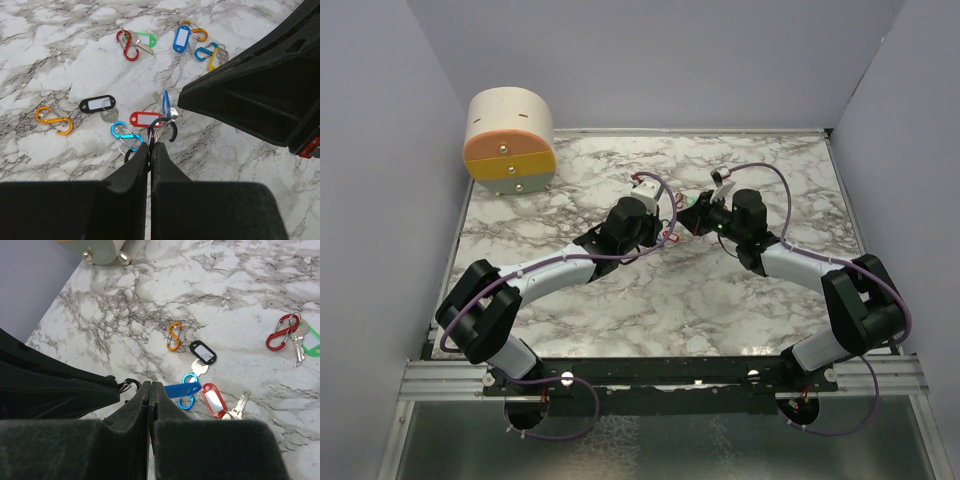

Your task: Put the keys on the keyring

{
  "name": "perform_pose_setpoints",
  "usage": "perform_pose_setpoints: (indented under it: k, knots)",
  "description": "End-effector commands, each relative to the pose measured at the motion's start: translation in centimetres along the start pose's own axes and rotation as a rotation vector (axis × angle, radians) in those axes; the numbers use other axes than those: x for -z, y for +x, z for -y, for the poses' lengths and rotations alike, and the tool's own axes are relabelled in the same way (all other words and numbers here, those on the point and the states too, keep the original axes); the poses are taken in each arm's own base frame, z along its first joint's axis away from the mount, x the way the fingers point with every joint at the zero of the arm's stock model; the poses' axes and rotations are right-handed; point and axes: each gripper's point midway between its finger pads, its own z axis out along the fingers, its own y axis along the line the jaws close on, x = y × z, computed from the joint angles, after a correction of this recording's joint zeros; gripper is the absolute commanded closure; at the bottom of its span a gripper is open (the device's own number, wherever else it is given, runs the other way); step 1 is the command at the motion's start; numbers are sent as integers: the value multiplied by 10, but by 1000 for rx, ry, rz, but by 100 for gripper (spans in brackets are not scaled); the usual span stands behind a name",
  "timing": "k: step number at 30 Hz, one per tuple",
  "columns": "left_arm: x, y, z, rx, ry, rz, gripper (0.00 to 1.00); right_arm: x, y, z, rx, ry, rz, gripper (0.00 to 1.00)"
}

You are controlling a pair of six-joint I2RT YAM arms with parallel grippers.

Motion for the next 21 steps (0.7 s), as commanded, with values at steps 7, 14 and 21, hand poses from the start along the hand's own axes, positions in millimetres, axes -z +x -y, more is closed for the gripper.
perform_pose_setpoints:
  k: [7, 14, 21]
  knots:
    - [6, -25, 13, 6, 36, 33, 100, 5, -10, 7, 27, 60, 32, 99]
    - [5, -23, 13, 11, 30, 6, 100, 11, -14, 16, 18, 129, 54, 98]
    - [2, -19, 13, 4, 29, -21, 100, 13, -15, 18, 21, 139, 56, 98]
